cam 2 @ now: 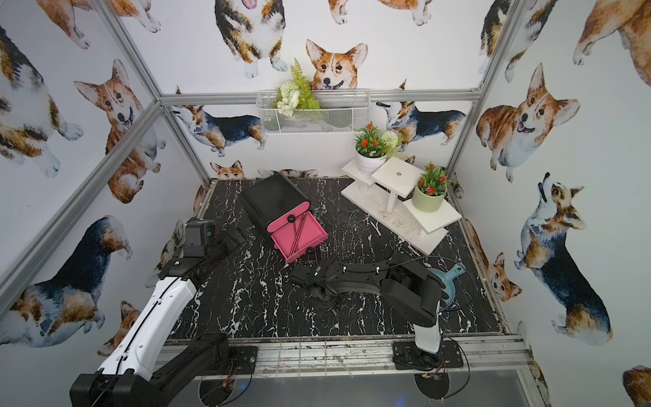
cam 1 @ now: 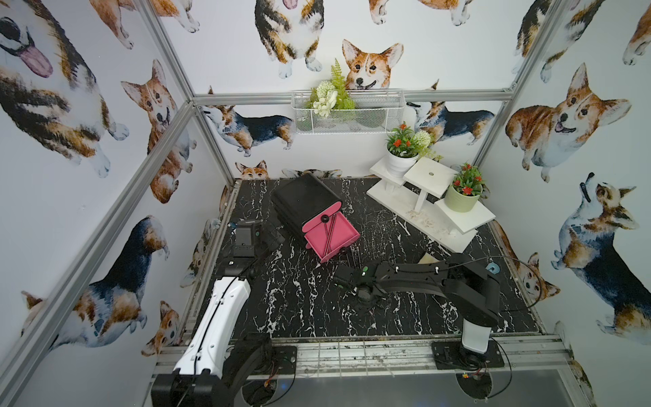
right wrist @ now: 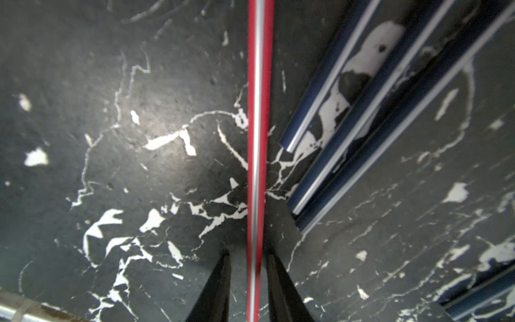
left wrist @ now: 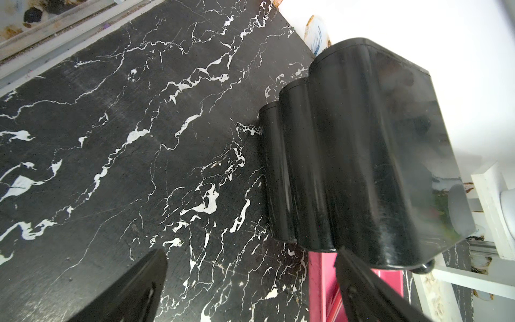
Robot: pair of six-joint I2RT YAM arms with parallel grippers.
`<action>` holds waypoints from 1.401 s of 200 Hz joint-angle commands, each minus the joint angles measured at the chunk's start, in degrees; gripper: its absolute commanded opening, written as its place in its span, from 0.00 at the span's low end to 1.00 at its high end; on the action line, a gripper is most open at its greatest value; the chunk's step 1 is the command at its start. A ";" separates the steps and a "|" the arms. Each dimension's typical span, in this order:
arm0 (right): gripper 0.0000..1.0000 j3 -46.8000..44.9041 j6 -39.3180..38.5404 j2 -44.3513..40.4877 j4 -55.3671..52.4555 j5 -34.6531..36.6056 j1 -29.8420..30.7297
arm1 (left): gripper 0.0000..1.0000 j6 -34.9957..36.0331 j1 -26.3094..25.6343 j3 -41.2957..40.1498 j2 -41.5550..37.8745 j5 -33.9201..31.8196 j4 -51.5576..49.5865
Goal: Please place the pencils in the drawer according to their color
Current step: Pick up the pencil from the center of the board.
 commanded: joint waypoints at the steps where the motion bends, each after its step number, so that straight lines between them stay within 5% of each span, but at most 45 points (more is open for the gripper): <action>1: 0.28 -0.28 -0.56 1.98 5.72 -0.11 -0.92 | 0.99 0.40 0.17 0.03 0.16 0.43 0.38; 88: 0.00 1.28 -1.83 5.30 3.94 -1.73 -1.37 | 0.99 0.12 0.17 -0.39 0.25 0.27 0.76; 185: 0.00 1.22 -2.29 -4.45 -1.86 -0.84 -1.41 | 0.99 0.21 0.35 -0.30 0.11 -0.51 0.73; 280: 0.00 -7.72 2.44 -22.41 -9.64 -1.65 -1.98 | 0.99 0.65 0.61 0.57 -0.35 -1.38 0.41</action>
